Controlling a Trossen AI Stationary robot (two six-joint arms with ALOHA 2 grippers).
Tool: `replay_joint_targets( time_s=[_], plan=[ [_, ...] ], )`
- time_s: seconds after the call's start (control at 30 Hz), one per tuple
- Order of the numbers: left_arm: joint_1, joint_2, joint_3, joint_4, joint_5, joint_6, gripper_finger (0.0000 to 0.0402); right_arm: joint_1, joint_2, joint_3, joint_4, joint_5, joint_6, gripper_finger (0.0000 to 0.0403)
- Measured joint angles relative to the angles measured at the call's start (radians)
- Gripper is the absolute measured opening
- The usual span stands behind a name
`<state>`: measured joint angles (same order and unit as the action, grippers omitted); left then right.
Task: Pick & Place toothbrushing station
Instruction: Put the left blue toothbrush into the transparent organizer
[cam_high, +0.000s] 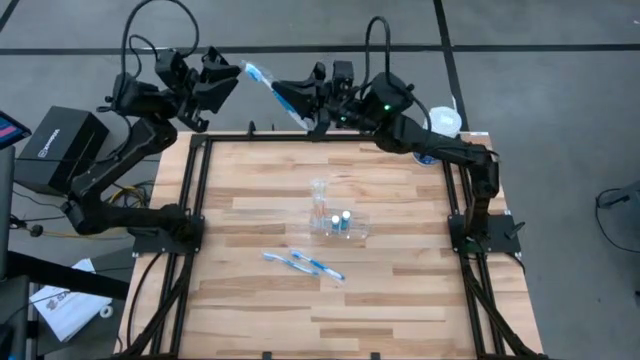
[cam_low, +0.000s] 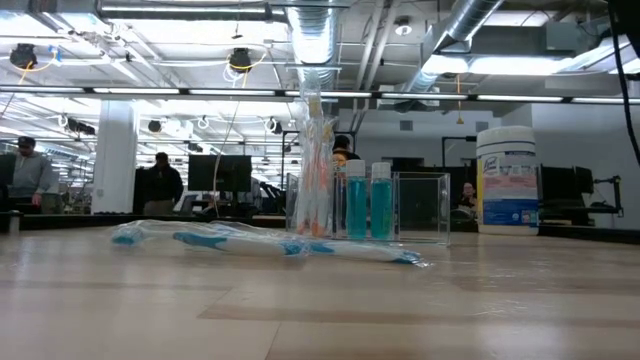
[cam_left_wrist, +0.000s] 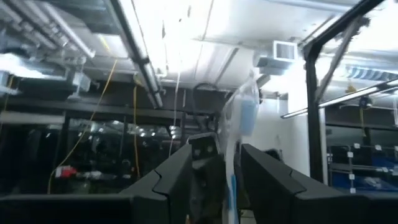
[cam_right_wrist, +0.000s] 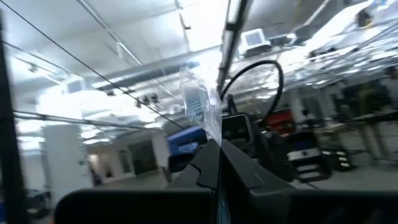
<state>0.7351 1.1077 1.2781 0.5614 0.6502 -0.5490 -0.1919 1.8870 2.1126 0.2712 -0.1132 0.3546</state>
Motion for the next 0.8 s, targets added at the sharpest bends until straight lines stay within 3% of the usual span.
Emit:
replay_joint_targets(
  time_s=[0.47, 0.8],
  plan=[
    [-0.119, 0.021, 0.001, 0.061, -0.007, 0.079, 0.0133, 0.015, 0.000, -0.010, 0.046, -0.146, 0.066, 0.0000],
    [-0.157, 0.022, 0.001, 0.118, -0.008, 0.074, 0.0132, 0.029, 0.000, -0.010, 0.017, -0.159, 0.087, 0.0000]
  ],
)
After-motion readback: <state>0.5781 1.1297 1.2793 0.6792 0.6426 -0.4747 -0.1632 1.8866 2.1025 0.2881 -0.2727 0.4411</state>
